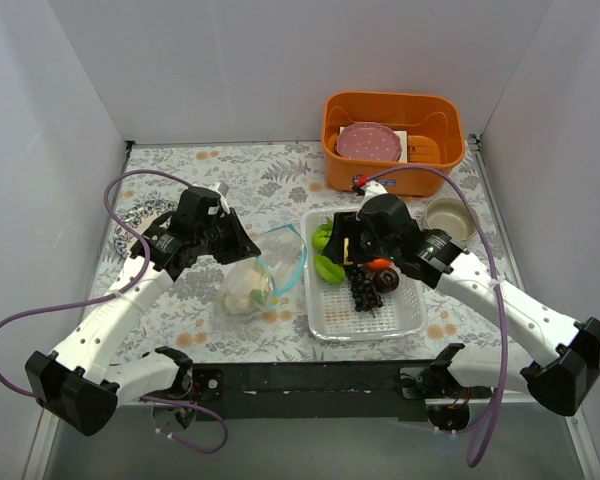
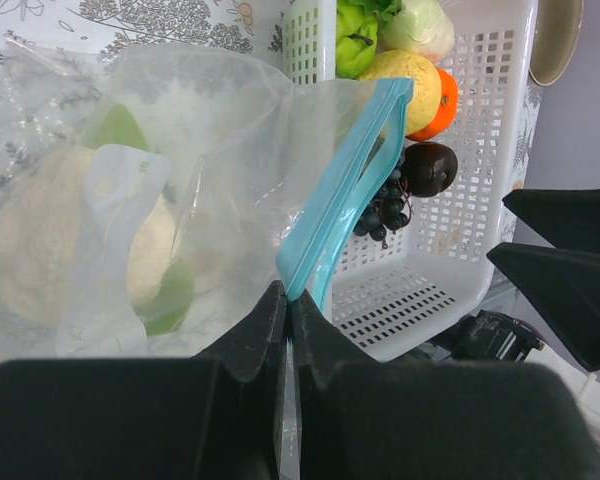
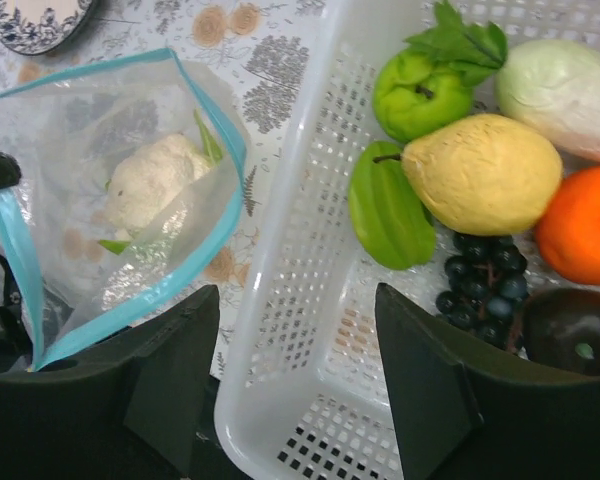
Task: Place the food in the zip-top bag and seal the zipper
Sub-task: Adjust the zipper food storage bag at the center of the board.
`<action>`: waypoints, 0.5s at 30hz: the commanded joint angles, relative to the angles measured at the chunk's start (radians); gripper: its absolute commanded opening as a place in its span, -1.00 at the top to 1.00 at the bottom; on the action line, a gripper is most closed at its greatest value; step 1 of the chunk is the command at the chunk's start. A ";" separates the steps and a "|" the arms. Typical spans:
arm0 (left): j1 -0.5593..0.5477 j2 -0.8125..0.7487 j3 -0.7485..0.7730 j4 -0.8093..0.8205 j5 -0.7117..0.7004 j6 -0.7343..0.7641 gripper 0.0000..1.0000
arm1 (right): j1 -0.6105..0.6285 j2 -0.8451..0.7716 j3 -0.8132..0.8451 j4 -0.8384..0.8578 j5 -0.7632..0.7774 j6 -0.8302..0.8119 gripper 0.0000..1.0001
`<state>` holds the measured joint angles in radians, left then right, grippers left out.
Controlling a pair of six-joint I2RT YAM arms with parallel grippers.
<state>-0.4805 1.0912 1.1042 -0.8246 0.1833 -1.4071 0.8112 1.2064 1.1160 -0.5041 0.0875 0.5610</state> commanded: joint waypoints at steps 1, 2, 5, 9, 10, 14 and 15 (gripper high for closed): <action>0.000 0.012 0.037 0.025 0.048 0.000 1.00 | -0.017 -0.060 -0.118 -0.096 0.083 -0.024 -0.43; 0.000 0.009 0.037 0.028 0.051 0.000 1.00 | -0.020 -0.065 -0.142 -0.097 0.075 -0.041 -0.45; 0.000 0.012 0.036 0.041 0.059 0.017 1.00 | -0.035 -0.053 -0.231 -0.099 0.070 -0.125 -0.49; 0.000 0.016 0.043 0.022 0.047 0.028 1.00 | -0.061 -0.036 -0.294 -0.064 0.032 -0.176 -0.49; 0.000 0.013 0.042 0.021 0.045 0.028 1.00 | -0.061 -0.031 -0.295 -0.060 0.029 -0.177 -0.49; 0.000 -0.002 0.037 0.015 0.038 0.026 1.00 | -0.064 -0.010 -0.289 -0.037 0.064 -0.184 -0.50; 0.000 -0.007 0.034 0.015 0.038 0.026 1.00 | -0.067 -0.004 -0.286 -0.030 0.075 -0.190 -0.50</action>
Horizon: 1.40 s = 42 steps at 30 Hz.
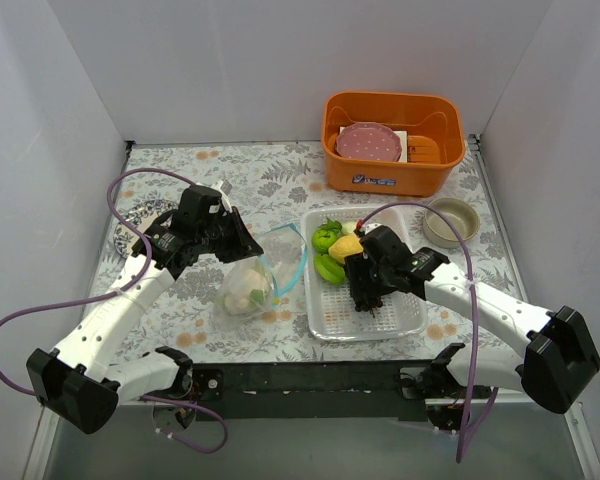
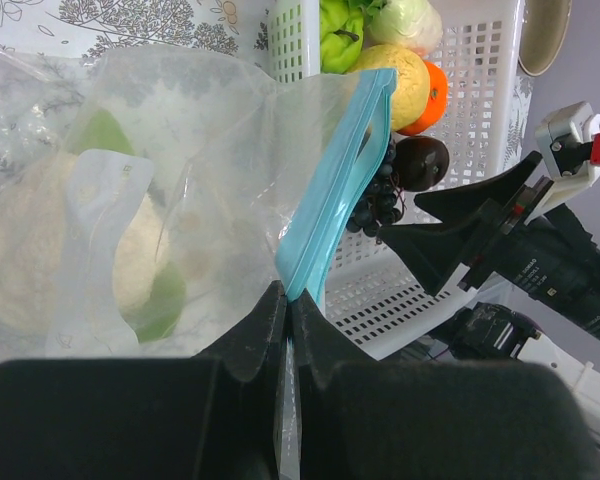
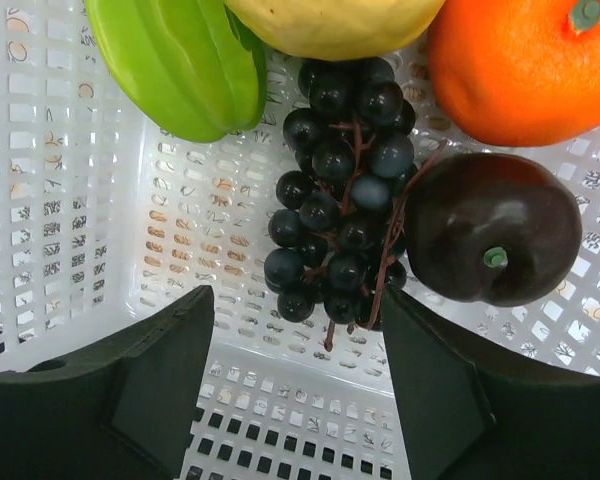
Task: Place the food in the zip-top bag and seal the zipper
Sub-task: Adjust the zipper food storage bag at the center of the board, then pick up the fake fruit from the bin.
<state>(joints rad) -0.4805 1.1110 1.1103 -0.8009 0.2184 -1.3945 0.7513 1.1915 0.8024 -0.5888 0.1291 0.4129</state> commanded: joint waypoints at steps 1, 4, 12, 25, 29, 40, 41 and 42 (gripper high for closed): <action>0.000 -0.033 0.026 -0.011 0.001 0.012 1.00 | -0.010 0.017 0.030 0.060 0.037 -0.049 -0.51; 0.000 -0.036 0.026 -0.017 0.001 0.015 1.00 | -0.021 0.057 0.041 0.084 0.014 -0.072 -0.52; 0.000 -0.040 0.029 -0.024 -0.005 0.019 1.00 | -0.027 0.201 0.047 0.115 0.063 -0.121 -0.51; 0.000 -0.034 0.048 -0.050 -0.022 0.032 1.00 | -0.027 0.235 -0.041 0.173 -0.069 -0.072 -0.29; 0.000 -0.030 0.056 -0.054 -0.030 0.038 1.00 | -0.027 0.218 -0.075 0.188 -0.117 -0.036 0.01; 0.000 -0.023 0.051 -0.040 -0.016 0.040 1.00 | -0.020 -0.053 -0.059 0.152 -0.094 0.072 0.54; 0.000 -0.025 0.049 -0.041 -0.017 0.040 1.00 | -0.020 -0.076 -0.043 0.147 -0.085 0.081 0.53; 0.000 -0.027 0.046 -0.040 -0.020 0.041 1.00 | -0.020 -0.099 -0.037 0.139 -0.065 0.084 0.53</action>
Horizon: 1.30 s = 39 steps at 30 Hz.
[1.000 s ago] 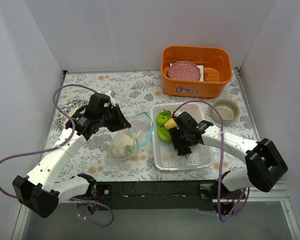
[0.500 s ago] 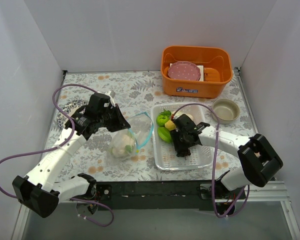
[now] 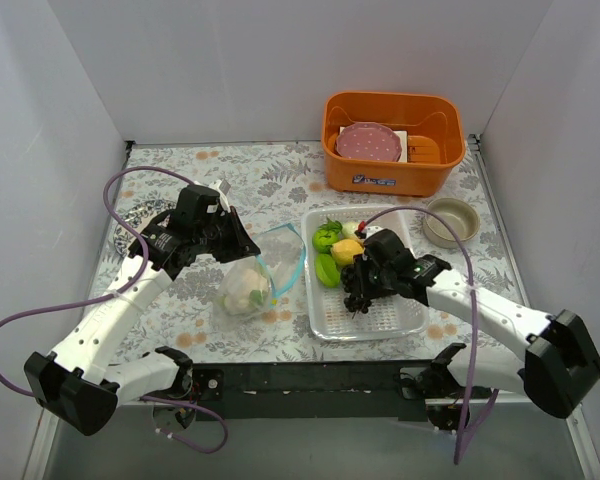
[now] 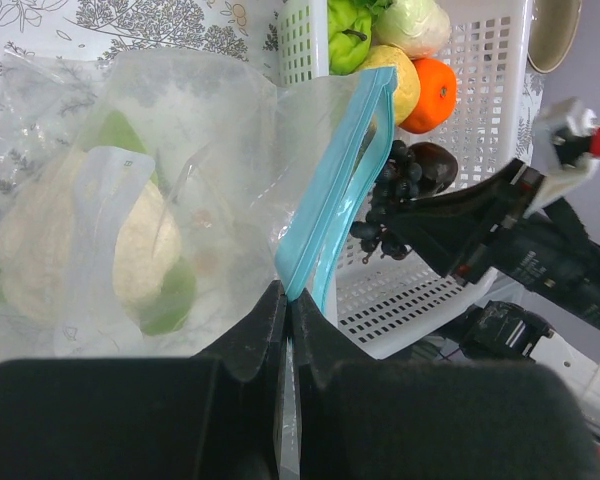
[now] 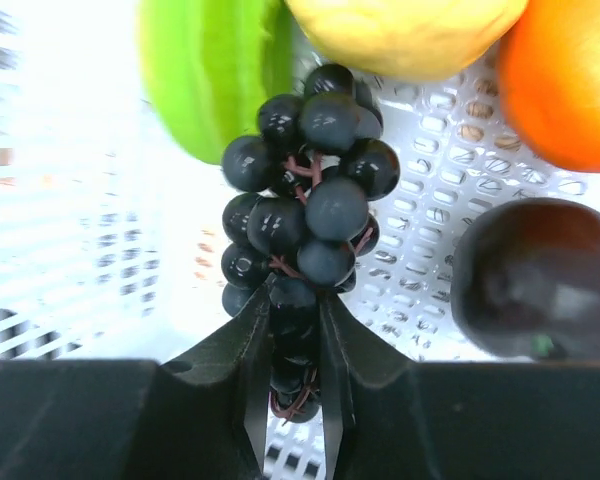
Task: Place the food in the zip-top bag and seal the zipper
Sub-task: Pick up the fake fruit from the bin.
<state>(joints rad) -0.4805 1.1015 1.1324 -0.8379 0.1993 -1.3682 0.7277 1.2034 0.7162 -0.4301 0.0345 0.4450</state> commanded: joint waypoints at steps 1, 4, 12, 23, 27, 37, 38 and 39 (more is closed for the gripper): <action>0.000 -0.019 0.020 -0.006 0.000 0.017 1.00 | 0.004 -0.151 0.055 -0.025 0.034 0.055 0.53; 0.000 -0.025 0.015 -0.006 0.002 0.017 1.00 | 0.004 -0.204 0.083 -0.058 0.047 0.075 0.53; 0.000 -0.022 0.007 0.003 0.009 0.021 1.00 | 0.004 -0.286 0.107 -0.056 0.024 0.129 0.52; 0.000 -0.009 -0.003 0.014 0.011 0.026 1.00 | 0.004 -0.307 0.187 -0.049 0.002 0.094 0.52; 0.000 -0.009 -0.013 0.022 0.020 0.027 1.00 | 0.006 -0.314 0.209 0.005 -0.074 0.064 0.53; 0.000 0.000 -0.013 0.023 0.028 0.017 1.00 | 0.022 -0.243 0.282 0.142 -0.307 0.046 0.52; 0.000 -0.002 -0.017 0.029 0.031 0.015 1.00 | 0.029 -0.234 0.288 0.148 -0.335 0.043 0.52; 0.000 -0.003 -0.016 0.034 0.035 0.014 1.00 | 0.030 -0.214 0.301 0.155 -0.350 0.040 0.52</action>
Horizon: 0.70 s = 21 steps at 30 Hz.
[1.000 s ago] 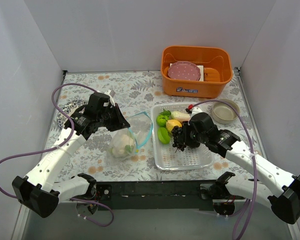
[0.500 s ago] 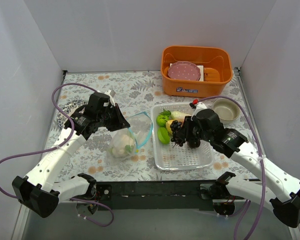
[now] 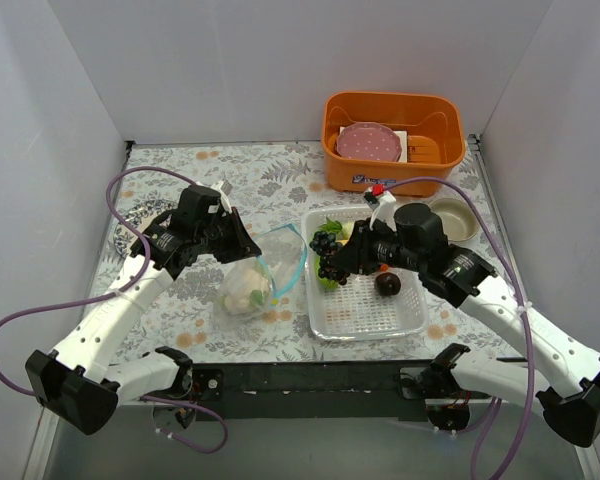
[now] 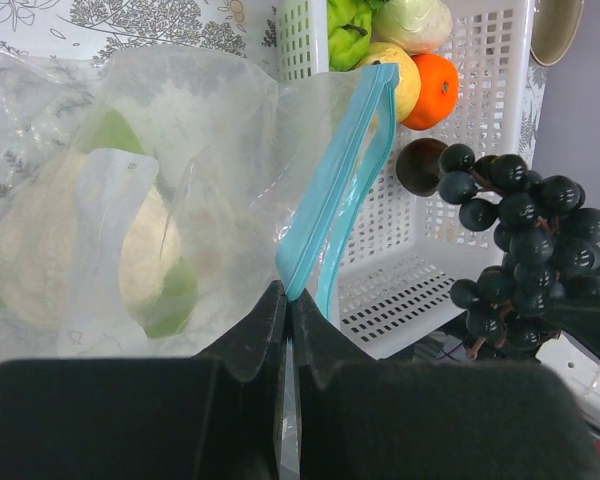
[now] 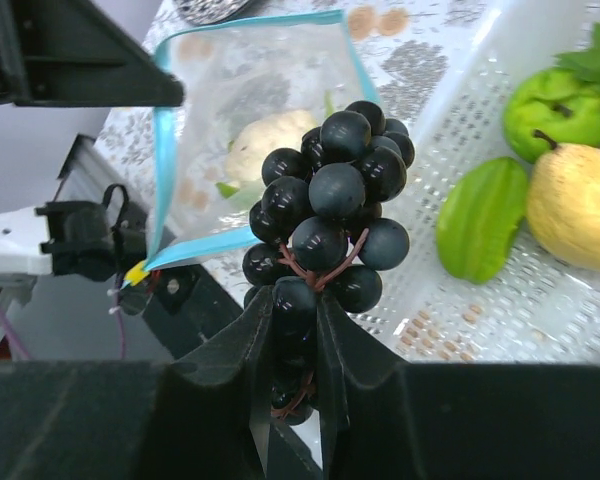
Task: Place the food in the zip-top bag and seal the zipper
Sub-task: Pick up the fake fruit from the bin, then place the fake fruit in the zipper food storage bag.
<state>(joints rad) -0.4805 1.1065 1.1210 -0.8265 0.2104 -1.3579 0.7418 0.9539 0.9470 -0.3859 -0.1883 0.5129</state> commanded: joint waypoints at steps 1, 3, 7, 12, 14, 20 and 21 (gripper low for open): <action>0.000 -0.011 -0.007 0.027 0.030 0.002 1.00 | 0.024 0.048 0.073 0.123 -0.140 -0.031 0.52; 0.000 -0.010 -0.010 0.032 0.037 -0.001 1.00 | 0.034 0.077 0.076 0.148 -0.177 -0.030 0.52; 0.000 0.001 -0.013 0.023 0.033 -0.009 1.00 | 0.059 0.120 0.065 0.212 -0.201 -0.021 0.51; 0.000 -0.004 -0.015 0.043 0.069 -0.001 1.00 | 0.068 0.201 0.076 0.263 -0.241 -0.011 0.51; 0.000 -0.002 -0.012 0.044 0.084 0.003 1.00 | 0.071 0.247 0.090 0.275 -0.246 -0.005 0.50; 0.000 -0.022 -0.027 0.067 0.133 0.016 1.00 | 0.070 0.393 0.192 0.248 -0.235 -0.016 0.50; 0.000 -0.025 -0.030 0.073 0.147 0.020 1.00 | 0.070 0.408 0.206 0.252 -0.243 -0.022 0.50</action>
<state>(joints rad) -0.4805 1.1091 1.1099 -0.7780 0.2909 -1.3621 0.8074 1.3190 1.0538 -0.1997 -0.4023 0.5014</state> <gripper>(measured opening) 0.021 0.260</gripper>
